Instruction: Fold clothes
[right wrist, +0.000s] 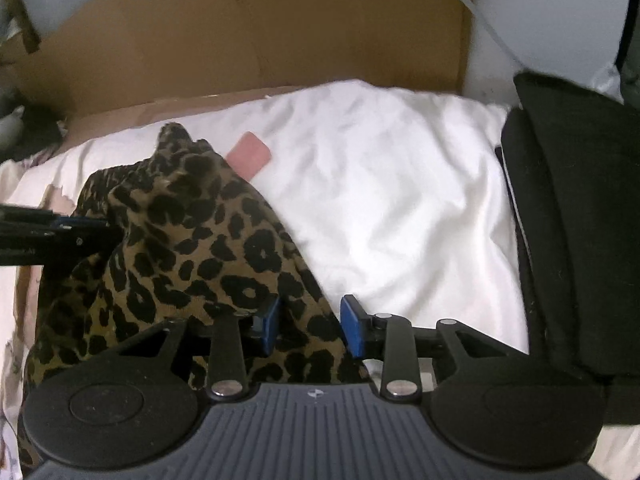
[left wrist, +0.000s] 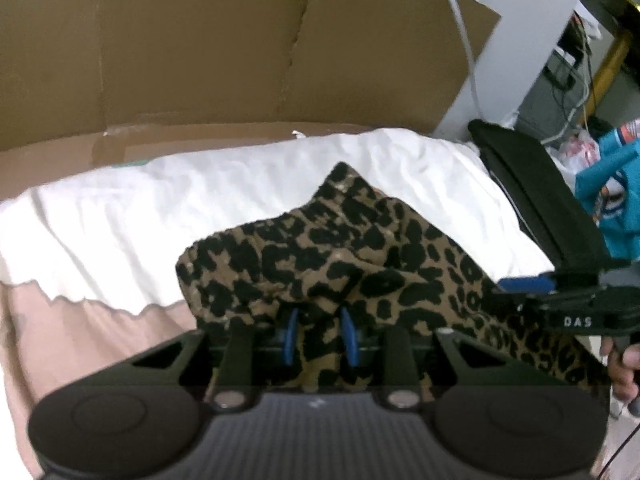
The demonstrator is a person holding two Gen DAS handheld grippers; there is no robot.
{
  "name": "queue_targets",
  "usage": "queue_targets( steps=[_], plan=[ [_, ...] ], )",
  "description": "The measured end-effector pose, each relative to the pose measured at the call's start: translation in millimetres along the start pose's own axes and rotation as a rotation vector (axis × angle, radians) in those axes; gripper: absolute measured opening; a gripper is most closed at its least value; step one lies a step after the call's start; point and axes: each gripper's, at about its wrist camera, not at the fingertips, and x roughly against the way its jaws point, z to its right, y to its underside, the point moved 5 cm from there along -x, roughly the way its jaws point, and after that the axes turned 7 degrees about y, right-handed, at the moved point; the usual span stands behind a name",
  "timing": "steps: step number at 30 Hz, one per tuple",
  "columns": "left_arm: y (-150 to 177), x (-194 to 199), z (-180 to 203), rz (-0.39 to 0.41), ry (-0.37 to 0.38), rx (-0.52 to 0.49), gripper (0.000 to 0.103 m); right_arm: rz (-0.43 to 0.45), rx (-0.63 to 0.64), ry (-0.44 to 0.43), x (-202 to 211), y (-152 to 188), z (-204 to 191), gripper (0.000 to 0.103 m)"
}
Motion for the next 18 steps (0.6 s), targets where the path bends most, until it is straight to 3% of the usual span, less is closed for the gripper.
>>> queue_targets(
  steps=[8, 14, 18],
  plan=[
    [-3, 12, 7, -0.028, -0.025, -0.028, 0.022, -0.001, -0.017, 0.032, 10, 0, 4, 0.039],
    [-17, 44, 32, 0.045, 0.013, -0.069, 0.021, 0.057, -0.036, 0.005, 39, -1, 11, 0.039],
    [-31, 43, 40, 0.068, 0.023, -0.063, 0.021, 0.090, -0.043, -0.033, 55, 2, 10, 0.039]
  ],
)
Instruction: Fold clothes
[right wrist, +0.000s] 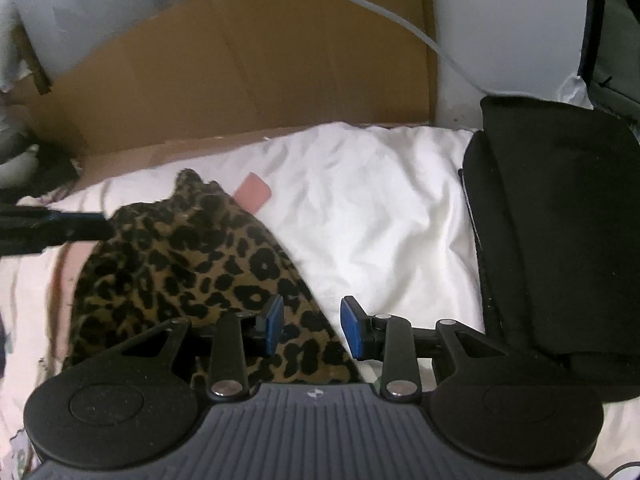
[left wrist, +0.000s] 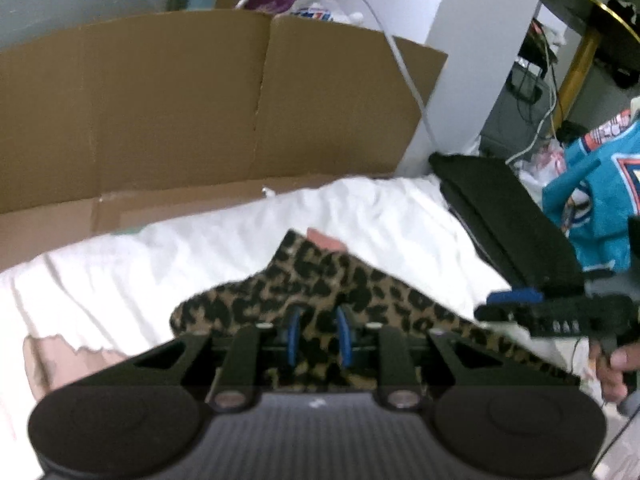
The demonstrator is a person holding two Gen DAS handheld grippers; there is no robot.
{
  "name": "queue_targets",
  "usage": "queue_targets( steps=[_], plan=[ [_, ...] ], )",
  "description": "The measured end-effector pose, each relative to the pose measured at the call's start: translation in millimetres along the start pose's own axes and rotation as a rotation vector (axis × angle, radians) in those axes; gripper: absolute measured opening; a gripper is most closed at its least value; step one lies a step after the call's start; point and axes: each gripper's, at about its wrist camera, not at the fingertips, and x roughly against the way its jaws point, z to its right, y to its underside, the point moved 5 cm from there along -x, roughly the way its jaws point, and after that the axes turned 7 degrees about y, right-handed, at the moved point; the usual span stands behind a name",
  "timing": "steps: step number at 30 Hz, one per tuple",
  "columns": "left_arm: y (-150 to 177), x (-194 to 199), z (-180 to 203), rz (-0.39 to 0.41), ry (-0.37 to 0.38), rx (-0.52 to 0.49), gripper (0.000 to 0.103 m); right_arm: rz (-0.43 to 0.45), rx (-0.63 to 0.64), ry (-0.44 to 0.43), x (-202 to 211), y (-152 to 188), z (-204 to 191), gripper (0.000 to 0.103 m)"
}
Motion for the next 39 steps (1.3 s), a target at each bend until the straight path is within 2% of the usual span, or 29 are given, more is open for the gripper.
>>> queue_targets(
  steps=[3, 7, 12, 14, 16, 20, 25, 30, 34, 39],
  plan=[
    [-1, -18, 6, -0.024, 0.011, 0.003, 0.021, 0.008, 0.015, -0.027, 7, 3, -5, 0.035],
    [9, -43, 10, -0.079, 0.021, 0.018, 0.021, -0.025, 0.031, -0.062, 7, 14, -14, 0.029],
    [22, -66, 2, -0.134, 0.002, 0.021, 0.021, -0.092, 0.044, -0.047, -5, 37, -9, 0.028],
    [26, -73, -4, -0.146, -0.006, 0.028, 0.012, -0.120, 0.045, -0.036, -11, 45, -3, 0.024],
    [27, -77, -7, -0.152, -0.013, 0.032, 0.007, -0.127, 0.071, -0.032, -12, 51, -2, 0.022],
    [25, -76, -6, -0.165, -0.020, 0.037, 0.006, -0.134, 0.083, -0.031, -8, 54, 1, 0.020],
    [15, -46, 0, -0.105, -0.019, 0.027, 0.007, -0.143, 0.066, -0.015, 0, 62, 10, 0.020],
    [-3, -20, -7, -0.032, -0.070, -0.005, 0.009, -0.149, 0.040, -0.010, 9, 66, 18, 0.020],
    [-7, -24, -17, -0.043, -0.099, 0.013, 0.009, -0.142, 0.026, -0.021, 14, 64, 18, 0.021],
    [0, -47, -24, -0.092, -0.124, 0.017, 0.009, -0.137, 0.034, -0.025, 16, 64, 15, 0.021]
  ],
)
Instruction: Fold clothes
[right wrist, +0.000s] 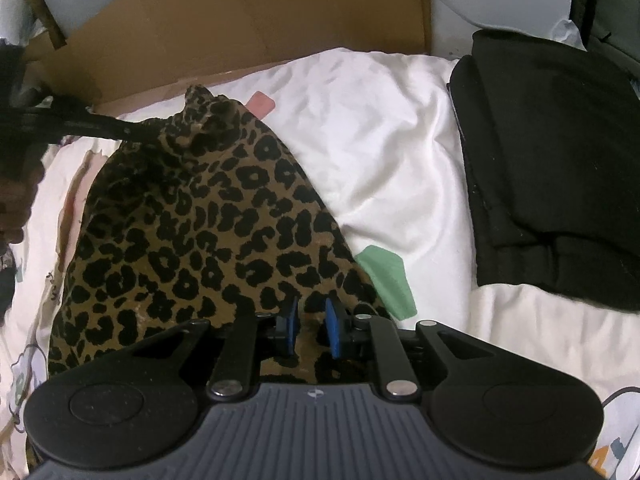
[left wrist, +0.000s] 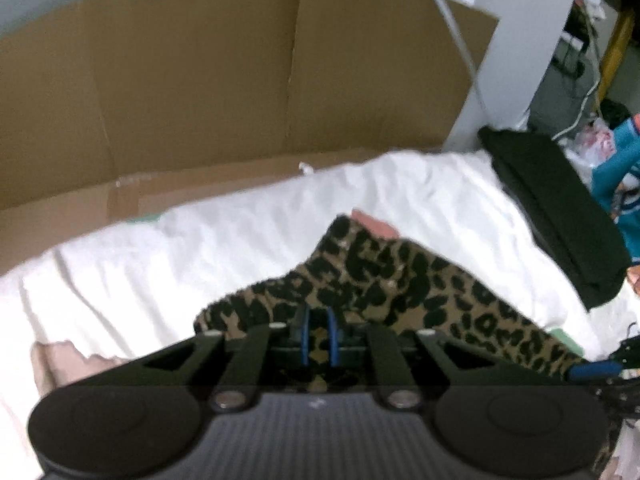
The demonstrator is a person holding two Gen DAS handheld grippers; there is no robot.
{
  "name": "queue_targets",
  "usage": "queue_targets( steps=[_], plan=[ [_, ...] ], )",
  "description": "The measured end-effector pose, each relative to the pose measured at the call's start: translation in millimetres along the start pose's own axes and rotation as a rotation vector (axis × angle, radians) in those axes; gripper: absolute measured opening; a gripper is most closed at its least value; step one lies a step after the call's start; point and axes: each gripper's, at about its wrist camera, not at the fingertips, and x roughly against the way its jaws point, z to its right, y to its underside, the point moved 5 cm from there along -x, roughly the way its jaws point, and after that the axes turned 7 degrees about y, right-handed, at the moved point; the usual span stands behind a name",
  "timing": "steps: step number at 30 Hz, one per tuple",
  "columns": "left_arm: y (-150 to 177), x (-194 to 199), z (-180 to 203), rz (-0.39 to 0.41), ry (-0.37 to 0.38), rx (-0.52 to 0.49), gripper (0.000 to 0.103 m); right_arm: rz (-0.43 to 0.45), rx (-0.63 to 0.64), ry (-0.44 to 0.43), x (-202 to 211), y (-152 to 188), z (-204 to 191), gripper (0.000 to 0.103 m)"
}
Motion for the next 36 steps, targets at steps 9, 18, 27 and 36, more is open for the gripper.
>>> queue_targets(
  steps=[9, 18, 27, 36],
  plan=[
    [-7, -14, -8, 0.008, -0.002, 0.004, 0.011, -0.018, -0.002, 0.018, -8, 5, 8, 0.020],
    [-16, -10, 30, 0.008, 0.041, -0.085, 0.011, 0.012, -0.025, 0.000, 5, 3, 9, 0.021],
    [-22, -39, 33, -0.043, 0.022, -0.056, 0.011, -0.009, -0.033, -0.012, 9, 16, 11, 0.021],
    [-25, -57, 35, -0.047, 0.003, -0.062, 0.011, -0.025, -0.035, -0.006, 7, 28, 21, 0.020]
  ],
)
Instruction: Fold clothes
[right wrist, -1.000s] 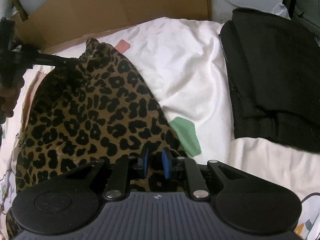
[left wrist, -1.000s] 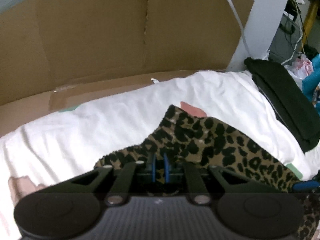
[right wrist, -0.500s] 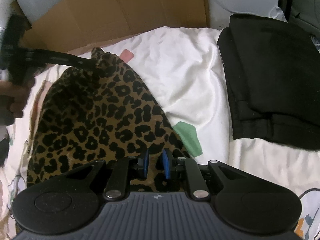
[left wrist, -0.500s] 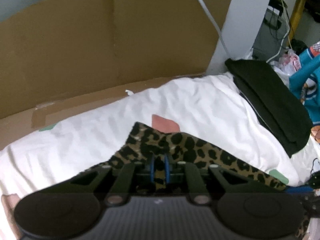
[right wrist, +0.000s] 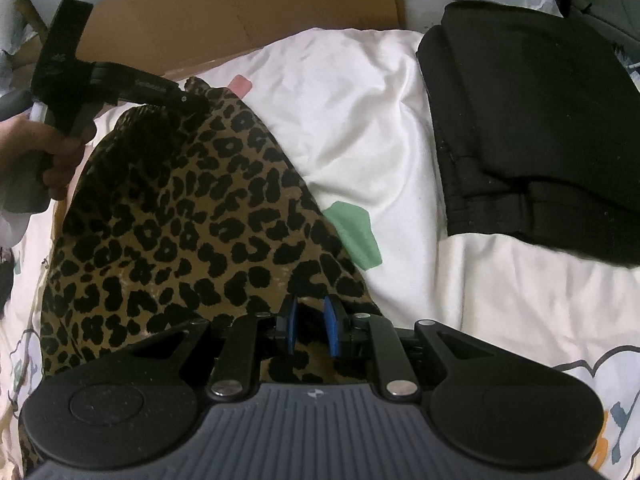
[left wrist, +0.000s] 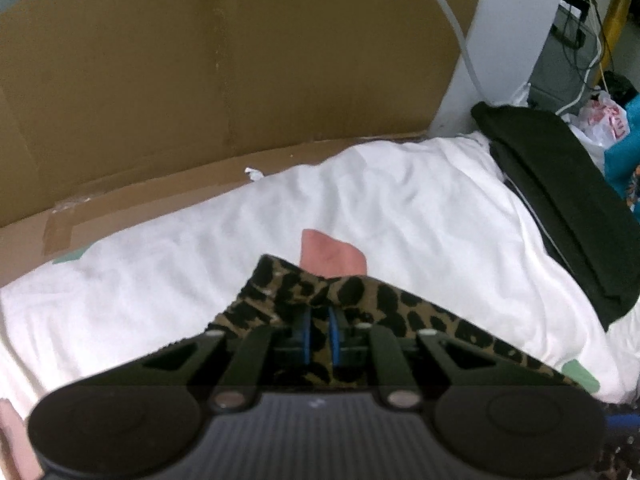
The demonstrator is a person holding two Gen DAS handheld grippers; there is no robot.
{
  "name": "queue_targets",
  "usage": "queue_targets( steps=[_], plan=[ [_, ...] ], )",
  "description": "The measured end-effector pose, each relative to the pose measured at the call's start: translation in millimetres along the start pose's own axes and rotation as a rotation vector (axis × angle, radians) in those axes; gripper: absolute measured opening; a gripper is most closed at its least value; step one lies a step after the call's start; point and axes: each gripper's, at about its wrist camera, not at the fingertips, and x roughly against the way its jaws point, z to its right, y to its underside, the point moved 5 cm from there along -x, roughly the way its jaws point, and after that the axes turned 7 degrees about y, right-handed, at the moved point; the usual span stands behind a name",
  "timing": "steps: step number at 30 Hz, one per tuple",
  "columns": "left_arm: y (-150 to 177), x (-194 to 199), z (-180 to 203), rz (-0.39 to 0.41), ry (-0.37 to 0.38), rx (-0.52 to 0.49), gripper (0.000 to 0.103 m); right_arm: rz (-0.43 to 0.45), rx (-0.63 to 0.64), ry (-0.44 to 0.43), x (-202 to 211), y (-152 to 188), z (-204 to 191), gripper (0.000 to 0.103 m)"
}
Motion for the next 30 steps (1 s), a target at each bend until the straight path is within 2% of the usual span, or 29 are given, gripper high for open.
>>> queue_targets(
  steps=[7, 10, 11, 12, 17, 21, 25, 30],
  plan=[
    [-4, 3, 0, -0.002, 0.005, 0.023, 0.012, -0.009, 0.001, 0.013, 1, 3, 3, 0.020],
    [-2, 20, 3, 0.018, -0.002, -0.003, 0.013, -0.007, -0.012, 0.017, 5, 3, 4, 0.020],
    [-1, 27, 3, 0.028, -0.013, -0.015, 0.020, -0.006, -0.016, 0.018, 6, 3, 5, 0.020],
    [1, 36, 2, 0.041, -0.019, -0.020, 0.023, -0.004, -0.019, 0.017, 8, 4, 5, 0.020],
    [14, 74, -9, 0.074, -0.030, -0.010, 0.023, 0.006, -0.043, 0.012, 16, 7, 11, 0.021],
    [28, 92, -14, 0.070, -0.044, -0.021, 0.024, 0.027, -0.066, -0.003, 23, 7, 14, 0.021],
    [39, 91, -21, 0.052, -0.054, 0.001, 0.028, 0.044, -0.071, -0.012, 31, 6, 14, 0.021],
    [50, 76, -28, 0.018, -0.045, 0.032, 0.028, 0.042, -0.081, -0.010, 31, 7, 17, 0.022]
  ],
)
